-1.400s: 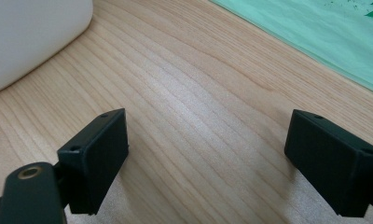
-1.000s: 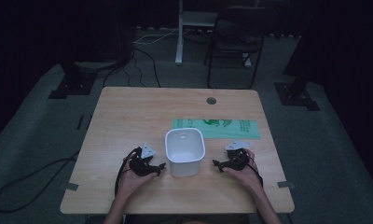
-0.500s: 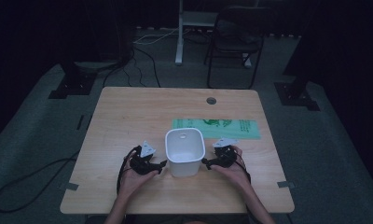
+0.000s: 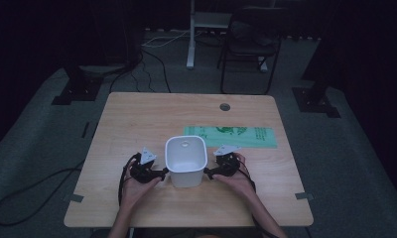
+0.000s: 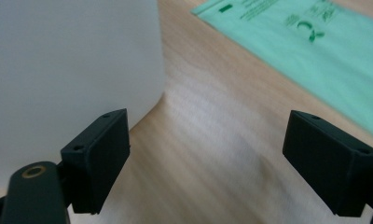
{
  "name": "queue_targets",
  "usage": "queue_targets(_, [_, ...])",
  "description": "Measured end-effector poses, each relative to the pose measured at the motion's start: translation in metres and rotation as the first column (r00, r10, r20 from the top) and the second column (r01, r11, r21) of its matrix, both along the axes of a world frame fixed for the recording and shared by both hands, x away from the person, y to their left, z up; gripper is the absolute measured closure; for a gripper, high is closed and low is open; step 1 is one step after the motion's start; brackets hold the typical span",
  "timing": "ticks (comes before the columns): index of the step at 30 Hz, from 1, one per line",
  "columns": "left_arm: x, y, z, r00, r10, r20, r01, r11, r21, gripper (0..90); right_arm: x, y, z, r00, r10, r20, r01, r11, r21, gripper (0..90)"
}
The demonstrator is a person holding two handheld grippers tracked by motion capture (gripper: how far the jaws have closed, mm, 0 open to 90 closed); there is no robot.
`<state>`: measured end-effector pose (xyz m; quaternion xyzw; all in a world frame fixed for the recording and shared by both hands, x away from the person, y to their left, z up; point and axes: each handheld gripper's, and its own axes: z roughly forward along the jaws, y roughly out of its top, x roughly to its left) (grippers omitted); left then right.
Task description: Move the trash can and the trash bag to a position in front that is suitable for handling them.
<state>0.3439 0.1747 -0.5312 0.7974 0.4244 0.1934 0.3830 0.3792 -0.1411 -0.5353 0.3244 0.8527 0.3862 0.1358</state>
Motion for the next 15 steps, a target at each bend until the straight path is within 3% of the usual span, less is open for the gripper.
queue_targets(9, [0.004,0.018,-0.002,0.9985,0.055,-0.009,-0.055,0.9985,-0.007,24.7,0.042,-0.006,0.004,0.9933,-0.105,0.049,0.108,0.992,-0.066,26.2])
queue_targets(15, [0.004,0.014,-0.003,0.9988,0.048,-0.009,-0.048,0.9988,0.002,24.6,0.066,-0.001,0.000,0.9930,-0.117,0.015,0.118,0.992,-0.050,37.5])
